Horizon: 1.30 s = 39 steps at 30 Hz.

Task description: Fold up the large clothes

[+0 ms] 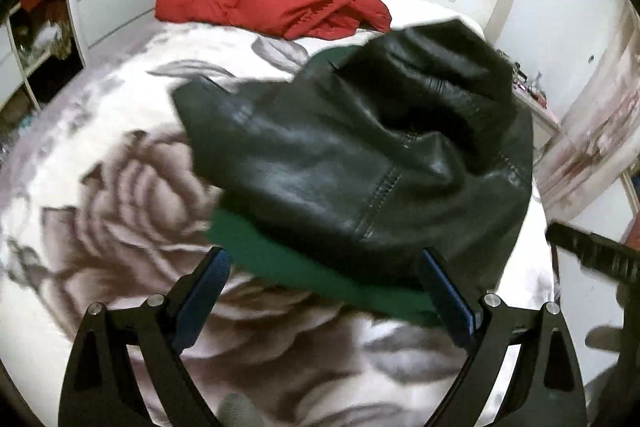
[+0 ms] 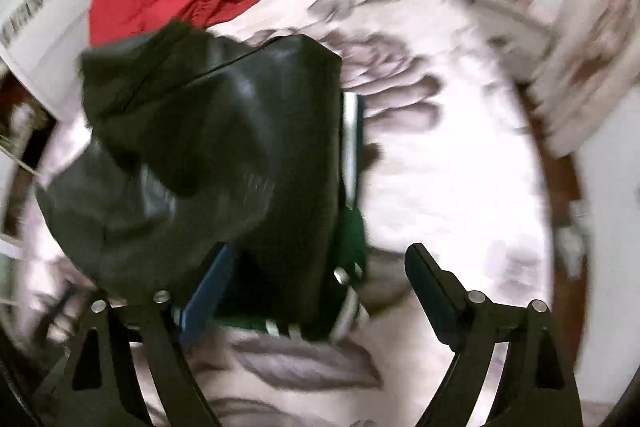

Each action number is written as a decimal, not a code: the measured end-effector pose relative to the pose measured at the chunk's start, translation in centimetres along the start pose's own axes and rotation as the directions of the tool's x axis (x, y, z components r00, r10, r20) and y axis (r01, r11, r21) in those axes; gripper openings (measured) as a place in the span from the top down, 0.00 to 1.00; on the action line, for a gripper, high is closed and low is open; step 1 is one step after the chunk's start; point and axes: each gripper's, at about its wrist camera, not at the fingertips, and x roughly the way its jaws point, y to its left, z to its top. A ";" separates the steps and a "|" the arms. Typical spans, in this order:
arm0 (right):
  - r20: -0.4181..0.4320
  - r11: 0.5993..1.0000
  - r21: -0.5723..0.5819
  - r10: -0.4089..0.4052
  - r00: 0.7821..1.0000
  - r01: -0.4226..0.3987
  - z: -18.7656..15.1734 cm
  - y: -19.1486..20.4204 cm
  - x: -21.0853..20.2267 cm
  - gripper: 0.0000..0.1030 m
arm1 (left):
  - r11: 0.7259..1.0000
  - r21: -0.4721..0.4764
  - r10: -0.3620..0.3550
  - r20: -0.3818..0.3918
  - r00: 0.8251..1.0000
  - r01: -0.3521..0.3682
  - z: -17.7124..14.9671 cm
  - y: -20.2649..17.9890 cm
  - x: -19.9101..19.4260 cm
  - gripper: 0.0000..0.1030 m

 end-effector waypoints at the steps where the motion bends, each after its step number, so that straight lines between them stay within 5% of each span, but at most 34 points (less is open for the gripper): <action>1: 0.007 1.000 -0.003 -0.017 1.000 0.017 -0.6 1.4 -1.4 0.12 | 1.000 0.023 0.020 0.003 1.000 -0.020 0.3 0.6 -1.2 0.07; 6: 0.030 0.998 0.026 -0.062 0.998 0.061 -3.4 4.0 -9.7 0.11 | 0.994 0.103 0.034 0.034 0.999 -0.038 1.4 -0.3 -8.1 0.07; 16: 0.155 0.994 0.080 -0.088 0.984 0.076 -10.3 3.8 -34.8 0.11 | 0.979 0.203 0.002 0.069 0.998 -0.016 -1.3 -2.3 -25.6 0.07; 23: 0.282 0.992 0.096 -0.107 0.953 0.083 -14.8 2.6 -49.5 0.11 | 0.971 0.238 -0.035 0.160 0.986 -0.004 -3.6 -3.5 -37.2 0.07; 31: 0.362 0.992 0.103 -0.099 0.927 0.065 -19.0 2.1 -60.1 0.11 | 0.970 0.243 -0.032 0.211 0.977 -0.021 -5.2 -3.5 -43.6 0.07; 39: 0.400 0.995 0.093 -0.077 0.913 0.043 -21.0 1.8 -65.3 0.11 | 0.974 0.223 -0.028 0.247 0.969 -0.029 -6.2 -3.2 -46.4 0.07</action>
